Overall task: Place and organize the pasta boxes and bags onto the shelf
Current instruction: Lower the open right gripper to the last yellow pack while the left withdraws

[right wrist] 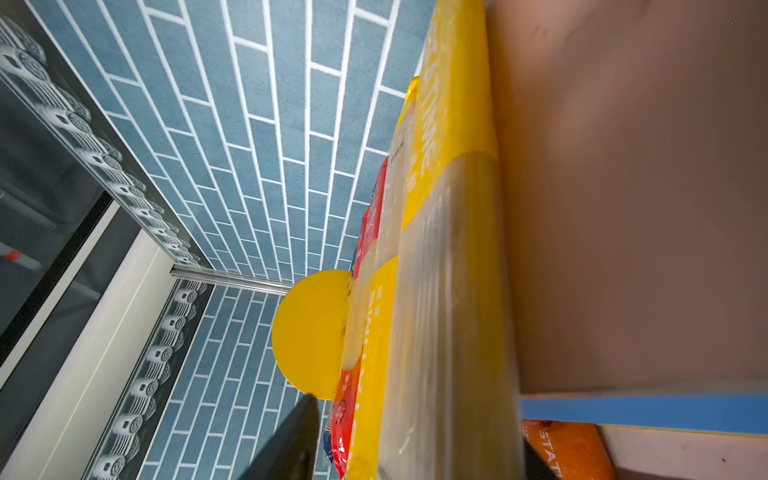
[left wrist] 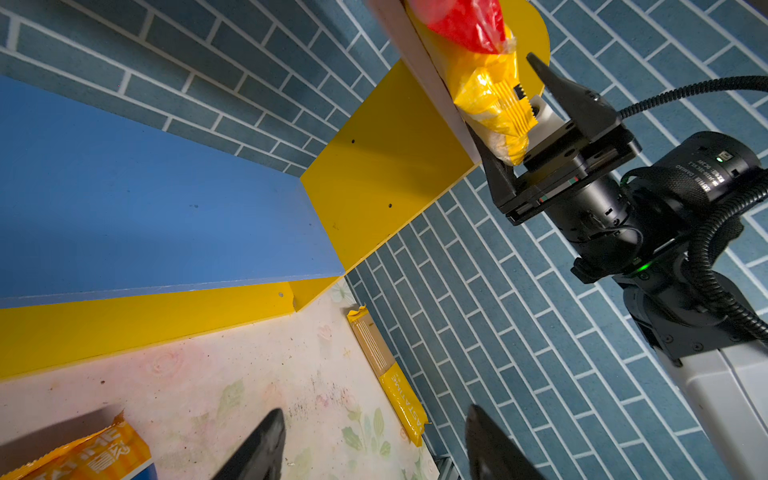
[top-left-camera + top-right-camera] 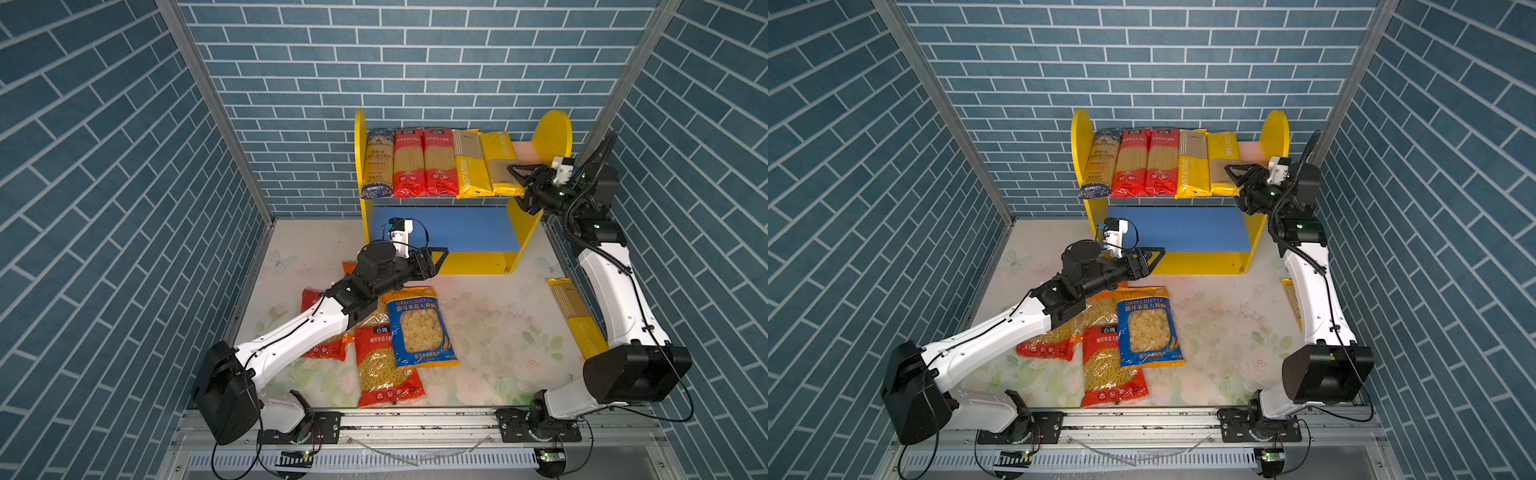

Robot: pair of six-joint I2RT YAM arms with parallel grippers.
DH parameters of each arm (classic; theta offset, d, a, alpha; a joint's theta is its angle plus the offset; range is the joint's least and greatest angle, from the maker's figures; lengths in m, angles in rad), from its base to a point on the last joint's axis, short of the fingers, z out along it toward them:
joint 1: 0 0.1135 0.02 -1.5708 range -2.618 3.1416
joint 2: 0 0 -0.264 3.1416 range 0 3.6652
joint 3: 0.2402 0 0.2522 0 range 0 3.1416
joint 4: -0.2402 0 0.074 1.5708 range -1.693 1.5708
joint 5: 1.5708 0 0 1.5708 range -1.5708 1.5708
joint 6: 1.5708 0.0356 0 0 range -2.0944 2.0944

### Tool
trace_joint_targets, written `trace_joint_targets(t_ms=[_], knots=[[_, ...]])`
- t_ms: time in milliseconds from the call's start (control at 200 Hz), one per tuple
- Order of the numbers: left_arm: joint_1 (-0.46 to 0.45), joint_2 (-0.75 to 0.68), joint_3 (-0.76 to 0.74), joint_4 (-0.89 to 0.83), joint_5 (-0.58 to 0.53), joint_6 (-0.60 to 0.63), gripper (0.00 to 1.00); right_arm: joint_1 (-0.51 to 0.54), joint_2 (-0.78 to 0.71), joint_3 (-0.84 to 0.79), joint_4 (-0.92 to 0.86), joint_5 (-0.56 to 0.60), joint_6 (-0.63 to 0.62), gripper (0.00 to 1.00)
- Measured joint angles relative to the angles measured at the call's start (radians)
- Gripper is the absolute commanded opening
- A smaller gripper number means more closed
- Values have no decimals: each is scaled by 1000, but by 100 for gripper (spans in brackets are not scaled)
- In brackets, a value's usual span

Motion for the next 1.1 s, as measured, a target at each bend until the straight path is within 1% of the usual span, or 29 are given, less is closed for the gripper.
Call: trace_joint_targets(t_ms=[115, 265, 410, 540, 675, 805, 945, 1100], knots=[[-1, 0, 0, 0, -1, 1, 69, -14, -40, -52, 1, -14, -28, 65], [-15, 0, -2, -2, -18, 26, 69, -29, -132, -145, -24, -29, -80, 66], [-50, 0, -29, -8, -69, 83, 69, -39, -235, -209, -138, -22, -196, 64], [-92, 0, -65, -19, -132, 154, 69, -43, -331, -301, -220, 1, -291, 59], [-141, 0, -117, 2, -202, 222, 70, -49, -452, -518, -274, 88, -349, 55], [-208, 20, -149, 14, -284, 294, 70, -69, -452, -681, -334, 208, -402, 55], [-272, 73, -149, 17, -347, 358, 70, -102, -438, -804, -376, 403, -432, 62], [-296, 113, -155, 16, -377, 382, 71, -136, -389, -874, -341, 647, -444, 67]])
